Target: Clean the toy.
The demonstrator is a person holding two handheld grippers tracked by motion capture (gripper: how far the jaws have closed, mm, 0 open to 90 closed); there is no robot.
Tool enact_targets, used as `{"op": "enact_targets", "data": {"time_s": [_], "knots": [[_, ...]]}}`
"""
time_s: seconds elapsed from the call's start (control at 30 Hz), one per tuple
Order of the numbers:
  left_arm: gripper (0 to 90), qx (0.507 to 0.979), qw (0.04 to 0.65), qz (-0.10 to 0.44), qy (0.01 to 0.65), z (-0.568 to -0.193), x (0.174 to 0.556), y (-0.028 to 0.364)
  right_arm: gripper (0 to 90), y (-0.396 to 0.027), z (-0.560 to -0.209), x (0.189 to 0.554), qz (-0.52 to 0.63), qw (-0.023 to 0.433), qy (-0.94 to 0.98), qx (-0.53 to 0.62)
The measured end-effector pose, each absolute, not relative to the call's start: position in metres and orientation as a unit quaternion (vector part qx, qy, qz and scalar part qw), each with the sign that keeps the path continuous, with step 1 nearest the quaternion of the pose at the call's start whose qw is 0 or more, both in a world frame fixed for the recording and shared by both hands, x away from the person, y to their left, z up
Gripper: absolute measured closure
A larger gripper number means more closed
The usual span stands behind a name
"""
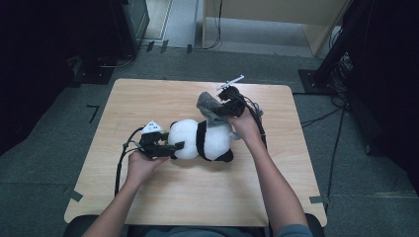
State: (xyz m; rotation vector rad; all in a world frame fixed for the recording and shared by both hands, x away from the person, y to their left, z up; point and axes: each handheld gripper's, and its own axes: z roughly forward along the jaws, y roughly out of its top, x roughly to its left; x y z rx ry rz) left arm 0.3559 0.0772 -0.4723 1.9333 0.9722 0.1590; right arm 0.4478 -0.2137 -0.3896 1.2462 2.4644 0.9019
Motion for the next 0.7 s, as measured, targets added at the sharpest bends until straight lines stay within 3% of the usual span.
{"op": "enact_targets", "data": {"time_s": [0.43,0.7], "knots": [[24.1,0.785,0.472,0.064,0.395,-0.475,0.356,0.079,72.0,-0.251,-0.388,0.442,0.307,0.125,0.828,0.452],[23.5,0.785,0.472,0.065,0.396,-0.475,0.356,0.079,72.5,-0.249,-0.366,0.427,0.349,0.132,0.820,0.434]]}}
